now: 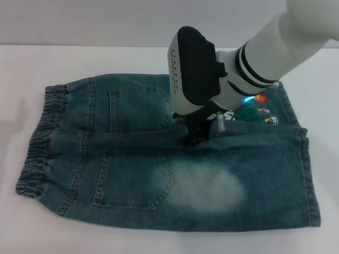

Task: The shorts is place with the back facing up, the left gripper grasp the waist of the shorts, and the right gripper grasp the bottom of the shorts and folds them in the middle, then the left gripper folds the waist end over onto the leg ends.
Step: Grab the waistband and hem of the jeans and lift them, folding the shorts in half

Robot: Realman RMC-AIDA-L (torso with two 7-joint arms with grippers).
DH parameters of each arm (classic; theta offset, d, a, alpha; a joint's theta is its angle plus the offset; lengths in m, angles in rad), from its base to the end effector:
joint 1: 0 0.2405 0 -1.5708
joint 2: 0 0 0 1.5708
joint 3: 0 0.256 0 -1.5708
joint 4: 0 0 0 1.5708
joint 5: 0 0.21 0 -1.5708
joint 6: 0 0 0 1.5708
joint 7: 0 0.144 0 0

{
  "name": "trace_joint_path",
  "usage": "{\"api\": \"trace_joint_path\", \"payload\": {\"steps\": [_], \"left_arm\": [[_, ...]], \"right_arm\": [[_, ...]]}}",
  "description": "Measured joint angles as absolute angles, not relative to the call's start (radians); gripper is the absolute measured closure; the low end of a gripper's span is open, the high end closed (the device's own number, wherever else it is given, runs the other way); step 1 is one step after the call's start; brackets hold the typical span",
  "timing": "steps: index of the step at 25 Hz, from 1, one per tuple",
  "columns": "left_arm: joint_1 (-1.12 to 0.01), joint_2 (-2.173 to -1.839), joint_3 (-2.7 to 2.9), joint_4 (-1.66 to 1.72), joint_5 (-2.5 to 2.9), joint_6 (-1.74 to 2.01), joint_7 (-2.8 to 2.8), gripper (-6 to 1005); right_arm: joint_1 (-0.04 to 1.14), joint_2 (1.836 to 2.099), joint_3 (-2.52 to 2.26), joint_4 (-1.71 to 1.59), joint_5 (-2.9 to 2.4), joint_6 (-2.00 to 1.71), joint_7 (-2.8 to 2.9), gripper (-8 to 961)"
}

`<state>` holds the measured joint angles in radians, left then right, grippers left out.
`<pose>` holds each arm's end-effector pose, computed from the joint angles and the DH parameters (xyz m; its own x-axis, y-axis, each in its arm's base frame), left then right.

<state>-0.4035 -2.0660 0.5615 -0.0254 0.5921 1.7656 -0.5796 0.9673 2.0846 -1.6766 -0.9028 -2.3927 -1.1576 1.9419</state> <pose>-0.3305 0.2788 0.0778 0.3217 -0.5276 0.7862 0.8920 -0.1096 -0.4386 0.1013 0.3938 -0.0957 0.9075 0.1640 0.3866 0.2328 -0.9627 -0.1381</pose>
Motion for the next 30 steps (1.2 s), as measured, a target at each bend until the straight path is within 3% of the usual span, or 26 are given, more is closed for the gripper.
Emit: {"api": "trace_joint_path", "payload": {"steps": [4,13,23,30], "left_arm": [[-0.405,-2.066,0.561,-0.025,0.592,1.762,-0.578,138],[-0.407,-2.065,0.561,-0.02,0.592,1.75,-0.569,137],[-0.401,-2.063,0.557,0.002,0.592,1.707,-0.563,138],[-0.398,-2.061,0.554,0.003,0.59,1.704,-0.527,138]], "right_arm": [[0.944,2.085,-1.665,-0.927,-2.392,-1.114,1.945,377],[0.684,2.078,-1.466,-1.167,-2.078,-0.872,1.795,377],[0.433,2.081,-1.425,-1.157,-1.519,-0.687,1.417,377],[0.261,2.082,-1.424,-1.156,-0.991,-0.757,1.021,378]]}}
